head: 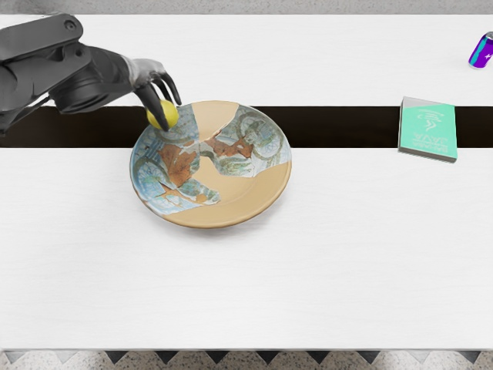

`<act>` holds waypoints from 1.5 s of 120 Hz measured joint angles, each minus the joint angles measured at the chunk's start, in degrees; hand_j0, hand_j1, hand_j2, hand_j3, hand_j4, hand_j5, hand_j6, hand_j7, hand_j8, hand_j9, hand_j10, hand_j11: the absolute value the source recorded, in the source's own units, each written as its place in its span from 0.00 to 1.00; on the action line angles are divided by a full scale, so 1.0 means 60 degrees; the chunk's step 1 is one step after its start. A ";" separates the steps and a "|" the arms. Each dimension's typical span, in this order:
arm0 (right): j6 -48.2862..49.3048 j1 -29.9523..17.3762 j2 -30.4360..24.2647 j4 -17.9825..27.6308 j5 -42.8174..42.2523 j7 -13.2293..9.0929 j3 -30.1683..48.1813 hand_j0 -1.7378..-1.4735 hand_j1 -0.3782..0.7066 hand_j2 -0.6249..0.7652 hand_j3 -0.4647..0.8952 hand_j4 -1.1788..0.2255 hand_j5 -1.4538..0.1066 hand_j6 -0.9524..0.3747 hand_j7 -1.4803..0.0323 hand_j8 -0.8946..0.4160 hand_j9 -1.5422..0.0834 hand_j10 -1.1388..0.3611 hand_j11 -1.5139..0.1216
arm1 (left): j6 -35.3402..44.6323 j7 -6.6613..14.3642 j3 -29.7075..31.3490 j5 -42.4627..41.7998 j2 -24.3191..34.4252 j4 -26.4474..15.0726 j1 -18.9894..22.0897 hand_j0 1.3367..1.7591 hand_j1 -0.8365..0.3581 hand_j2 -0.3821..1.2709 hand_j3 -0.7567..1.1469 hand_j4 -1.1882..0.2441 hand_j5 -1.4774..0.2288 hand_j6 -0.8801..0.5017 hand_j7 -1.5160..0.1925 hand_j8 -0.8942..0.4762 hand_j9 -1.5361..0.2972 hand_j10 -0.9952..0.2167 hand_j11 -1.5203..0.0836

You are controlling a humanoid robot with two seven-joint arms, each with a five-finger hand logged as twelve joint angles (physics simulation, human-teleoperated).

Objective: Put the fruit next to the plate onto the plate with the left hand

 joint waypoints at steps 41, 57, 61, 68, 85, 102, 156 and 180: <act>0.0000 0.0000 0.0000 0.0000 0.0000 0.0000 0.0000 0.30 0.05 0.45 0.34 0.83 0.92 0.70 0.96 0.67 0.93 0.75 0.91 | -0.0100 0.0000 0.0086 -0.0077 -0.0928 -0.0002 0.0718 0.76 0.35 0.58 0.40 0.37 0.29 0.32 0.34 0.37 0.34 0.34 0.38; 0.0000 0.0000 0.0000 0.0000 -0.0002 0.0000 0.0000 0.30 0.05 0.45 0.34 0.83 0.92 0.70 0.96 0.67 0.93 0.75 0.91 | -0.0080 -0.0002 0.0113 0.0023 -0.0940 -0.0001 0.0828 0.76 0.48 0.47 0.40 0.46 0.42 0.36 0.46 0.40 0.45 0.42 0.50; 0.0000 0.0000 0.0000 0.0000 -0.0001 0.0000 0.0000 0.30 0.05 0.45 0.34 0.83 0.92 0.70 0.96 0.67 0.93 0.75 0.91 | -0.0080 -0.0002 0.0116 0.0052 -0.0939 -0.0005 0.0795 0.76 0.55 0.44 0.40 0.51 0.48 0.39 0.51 0.43 0.50 0.48 0.56; 0.0000 0.0000 0.0000 0.0000 -0.0001 0.0000 0.0000 0.30 0.05 0.45 0.34 0.83 0.92 0.70 0.96 0.67 0.93 0.75 0.91 | -0.0094 -0.0002 0.0091 0.0066 -0.0921 -0.0026 0.0684 0.76 0.65 0.39 0.40 0.58 0.57 0.45 0.60 0.48 0.58 0.55 0.65; 0.0000 0.0000 0.0000 0.0000 -0.0001 0.0000 0.0000 0.30 0.05 0.45 0.34 0.83 0.92 0.70 0.96 0.67 0.93 0.75 0.91 | -0.2033 -0.0002 -0.1295 -0.0301 -0.0323 -0.0070 0.0863 0.76 0.81 0.31 0.40 0.70 0.71 0.53 0.74 0.56 0.70 0.68 0.79; 0.0000 0.0000 0.0000 0.0000 -0.0002 0.0000 0.0000 0.30 0.05 0.45 0.34 0.83 0.92 0.70 0.96 0.67 0.93 0.75 0.91 | -0.3981 -0.0002 -0.2642 -0.2082 0.1263 -0.0073 0.0889 0.76 0.89 0.27 0.40 0.76 0.78 0.58 0.80 0.60 0.76 0.74 0.86; 0.0000 0.0000 0.0000 0.0000 -0.0002 0.0000 0.0000 0.30 0.05 0.45 0.34 0.83 0.92 0.70 0.96 0.67 0.93 0.75 0.91 | -0.4668 -0.0002 -0.3336 -0.7666 0.4763 -0.0026 0.3495 0.76 0.98 0.24 0.40 0.82 0.85 0.63 0.87 0.64 0.83 0.81 0.93; 0.0000 0.0000 0.0000 0.0000 0.0000 0.0000 0.0000 0.30 0.05 0.45 0.34 0.83 0.92 0.70 0.96 0.67 0.93 0.75 0.91 | -0.4676 -0.0002 -0.3359 -0.8598 0.5904 0.0018 0.3833 0.76 0.98 0.23 0.40 0.82 0.86 0.63 0.88 0.65 0.83 0.82 0.94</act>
